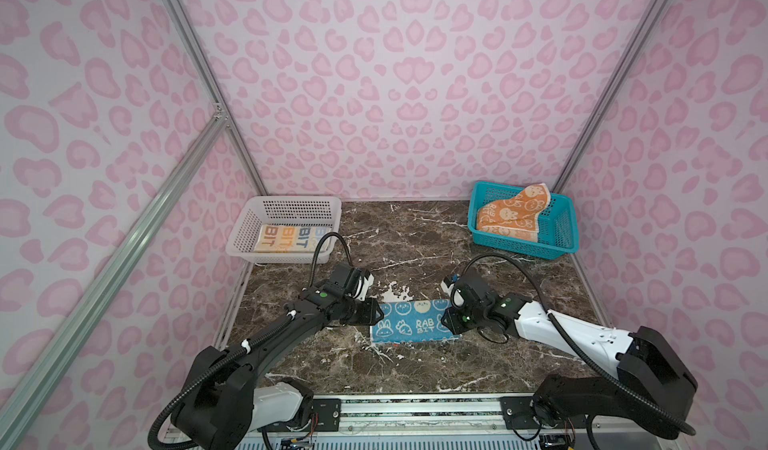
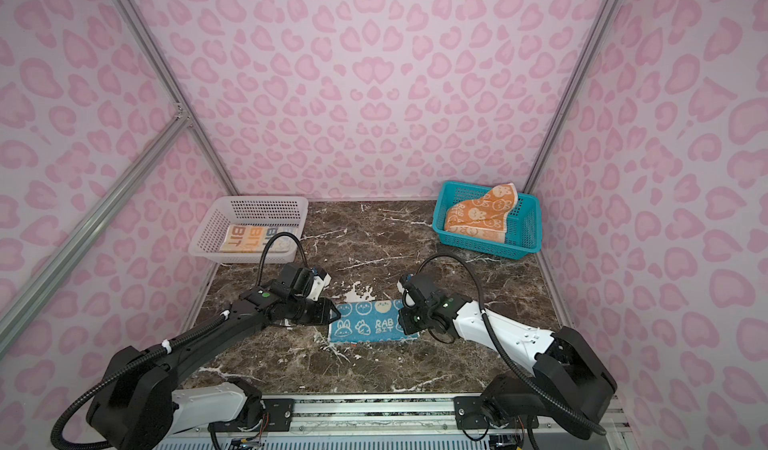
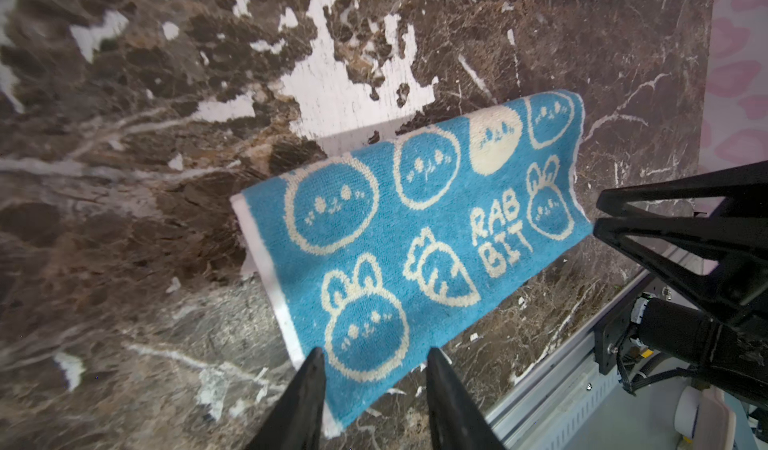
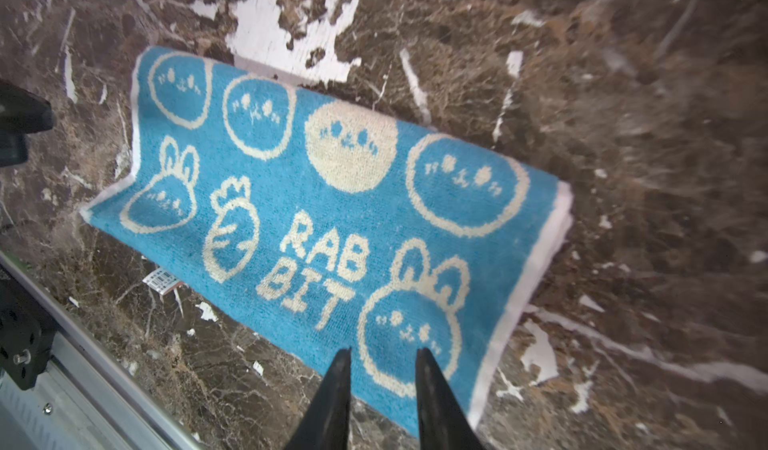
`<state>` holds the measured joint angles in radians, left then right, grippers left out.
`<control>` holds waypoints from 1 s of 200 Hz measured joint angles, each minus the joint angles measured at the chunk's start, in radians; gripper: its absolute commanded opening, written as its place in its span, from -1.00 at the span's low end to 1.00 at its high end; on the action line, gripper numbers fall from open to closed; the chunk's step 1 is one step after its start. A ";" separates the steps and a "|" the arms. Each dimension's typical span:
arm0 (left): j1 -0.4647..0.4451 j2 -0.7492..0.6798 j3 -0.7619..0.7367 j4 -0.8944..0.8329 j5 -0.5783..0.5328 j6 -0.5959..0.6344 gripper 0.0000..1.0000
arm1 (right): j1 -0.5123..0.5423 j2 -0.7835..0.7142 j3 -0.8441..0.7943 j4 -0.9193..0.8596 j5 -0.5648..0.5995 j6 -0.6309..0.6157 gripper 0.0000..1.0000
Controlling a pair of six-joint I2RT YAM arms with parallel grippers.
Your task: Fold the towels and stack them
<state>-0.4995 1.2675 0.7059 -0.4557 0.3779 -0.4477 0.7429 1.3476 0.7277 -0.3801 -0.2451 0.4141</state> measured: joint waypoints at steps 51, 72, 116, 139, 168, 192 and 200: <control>-0.003 0.076 -0.070 0.039 0.018 -0.031 -0.53 | 0.041 0.132 0.012 -0.002 -0.037 0.013 -0.53; -0.003 0.123 -0.085 0.047 0.018 -0.041 -0.59 | 0.051 0.150 0.016 -0.009 -0.041 0.013 -0.51; -0.004 0.131 -0.068 0.055 0.004 -0.041 -0.52 | 0.059 0.116 0.061 -0.035 -0.012 -0.021 -0.22; -0.003 0.063 -0.027 0.039 -0.025 -0.040 -0.30 | 0.081 0.086 0.105 -0.051 0.024 -0.087 0.05; -0.003 -0.024 0.027 0.029 -0.098 -0.038 0.11 | 0.160 0.071 0.164 -0.072 0.098 -0.212 0.44; 0.004 -0.105 0.043 0.023 -0.188 -0.065 0.30 | 0.234 0.088 0.209 -0.082 0.151 -0.325 0.69; 0.010 -0.127 0.043 0.024 -0.211 -0.078 0.36 | 0.254 0.105 0.227 -0.083 0.167 -0.356 0.71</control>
<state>-0.4892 1.1400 0.7494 -0.4320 0.1673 -0.5255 0.9966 1.4525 0.9546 -0.4629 -0.0780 0.0582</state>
